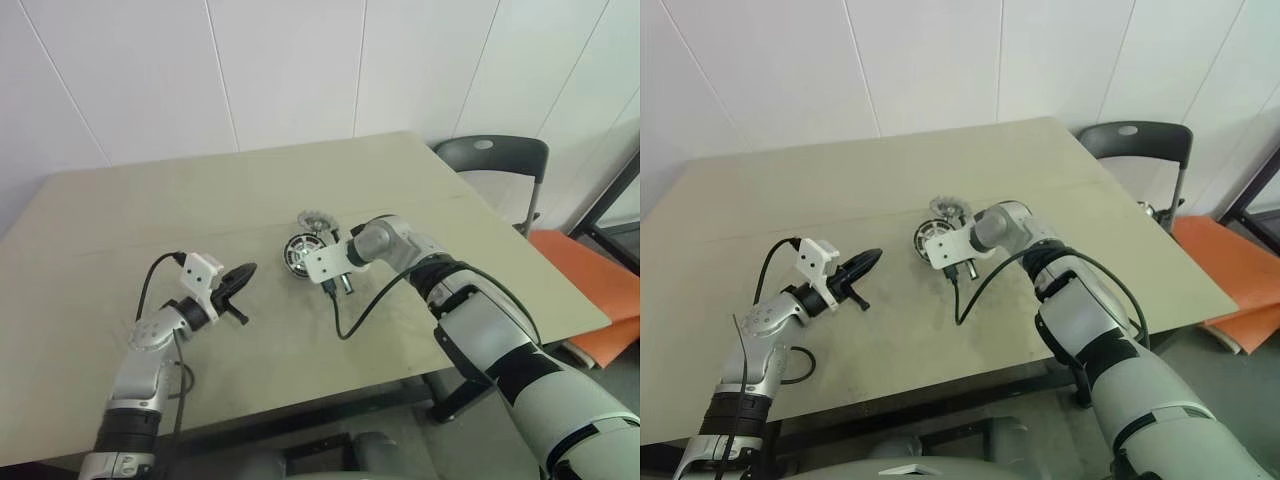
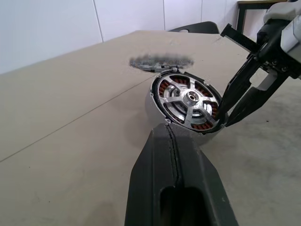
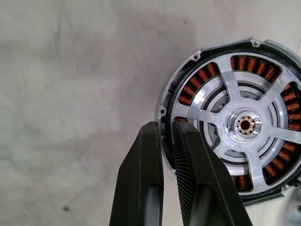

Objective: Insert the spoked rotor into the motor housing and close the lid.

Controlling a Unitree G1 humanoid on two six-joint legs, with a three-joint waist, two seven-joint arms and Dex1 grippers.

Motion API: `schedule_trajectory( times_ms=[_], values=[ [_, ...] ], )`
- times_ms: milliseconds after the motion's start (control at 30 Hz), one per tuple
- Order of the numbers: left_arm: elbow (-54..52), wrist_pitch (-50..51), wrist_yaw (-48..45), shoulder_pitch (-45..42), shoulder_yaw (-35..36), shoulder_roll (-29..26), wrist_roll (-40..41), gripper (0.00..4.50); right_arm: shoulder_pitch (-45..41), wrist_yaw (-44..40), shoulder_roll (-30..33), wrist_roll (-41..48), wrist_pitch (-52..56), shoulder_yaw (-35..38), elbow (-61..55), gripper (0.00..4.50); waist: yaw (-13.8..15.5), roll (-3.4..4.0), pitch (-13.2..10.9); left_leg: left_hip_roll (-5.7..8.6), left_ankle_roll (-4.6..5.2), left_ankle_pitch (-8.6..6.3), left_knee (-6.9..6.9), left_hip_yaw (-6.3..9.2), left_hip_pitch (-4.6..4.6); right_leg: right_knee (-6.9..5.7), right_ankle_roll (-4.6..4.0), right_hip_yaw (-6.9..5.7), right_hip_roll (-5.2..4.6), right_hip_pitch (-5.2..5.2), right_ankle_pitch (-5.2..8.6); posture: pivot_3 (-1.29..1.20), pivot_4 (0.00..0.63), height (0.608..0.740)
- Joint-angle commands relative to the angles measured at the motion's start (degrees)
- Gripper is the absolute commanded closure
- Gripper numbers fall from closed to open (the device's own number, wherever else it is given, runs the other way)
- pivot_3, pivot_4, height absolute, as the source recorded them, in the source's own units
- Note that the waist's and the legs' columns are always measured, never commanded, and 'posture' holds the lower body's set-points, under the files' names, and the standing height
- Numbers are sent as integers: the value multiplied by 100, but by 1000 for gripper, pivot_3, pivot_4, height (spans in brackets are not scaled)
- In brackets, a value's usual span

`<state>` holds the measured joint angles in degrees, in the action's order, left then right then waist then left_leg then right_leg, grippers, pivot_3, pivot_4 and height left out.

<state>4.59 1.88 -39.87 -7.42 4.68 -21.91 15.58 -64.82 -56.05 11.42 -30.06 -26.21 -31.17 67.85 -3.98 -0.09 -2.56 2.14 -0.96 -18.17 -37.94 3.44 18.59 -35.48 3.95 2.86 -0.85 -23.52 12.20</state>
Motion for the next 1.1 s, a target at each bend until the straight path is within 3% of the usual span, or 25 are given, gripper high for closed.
schedule_trajectory(
  times_ms=[33, 267, 367, 600, 767, 900, 1100],
  values=[
    [-87, -101, 48, -29, 30, -16, -10, 4500, 116, -452, 73, 409, 307, 275, -621, 4398, 5, 0, 0, 0, 0, 0, 1, 1, 1, 0, 0, 0, -1, -1, 0, 0, 0, 740],
    [-116, -163, 140, 98, 35, 30, -23, 4500, 968, -1740, 704, 981, 2088, 524, -3089, 4398, 83, 1, 0, 4, 0, 0, -3, 6, 46, 1, 1, -3, -8, -36, -1, 0, 0, 740],
    [-124, -194, 179, 160, 50, 31, -26, 4500, 1375, -2201, 928, 1129, 3426, 558, -4228, 4398, 163, 1, 0, 7, -1, 0, -11, 5, 89, -13, 1, -2, -10, -89, -2, 0, 0, 740],
    [-236, -200, 222, 323, 122, -4, 20, 4500, 1840, -2871, 1166, 1446, 6406, 409, -6121, 4398, 325, 1, 0, 9, -1, 0, -7, 2, 90, -12, 0, -9, -12, -93, -2, 0, 0, 740],
    [-306, -175, 193, 414, 162, -57, 43, 4500, 1481, -2504, 580, 1811, 8194, 379, -6238, 4398, 313, 0, 0, 7, -2, 0, -8, 2, 88, -16, -1, -11, -7, -94, -2, 0, 0, 740],
    [-695, -32, -35, 575, 205, -240, 241, 4500, 1166, -1740, -281, 2169, 9549, 552, -5803, 4398, 281, 0, 0, 4, -3, 1, -8, 2, 88, -27, -3, -10, -6, -101, -2, 0, 0, 740],
    [-1189, 179, -47, 870, 375, -483, 370, 4500, 842, -277, -1326, 2522, 10232, 1156, -4710, 4398, 284, -4, 2, 11, -5, 1, -8, 2, 90, -33, -7, -11, -17, -103, 1, 0, 0, 740]
  ],
)
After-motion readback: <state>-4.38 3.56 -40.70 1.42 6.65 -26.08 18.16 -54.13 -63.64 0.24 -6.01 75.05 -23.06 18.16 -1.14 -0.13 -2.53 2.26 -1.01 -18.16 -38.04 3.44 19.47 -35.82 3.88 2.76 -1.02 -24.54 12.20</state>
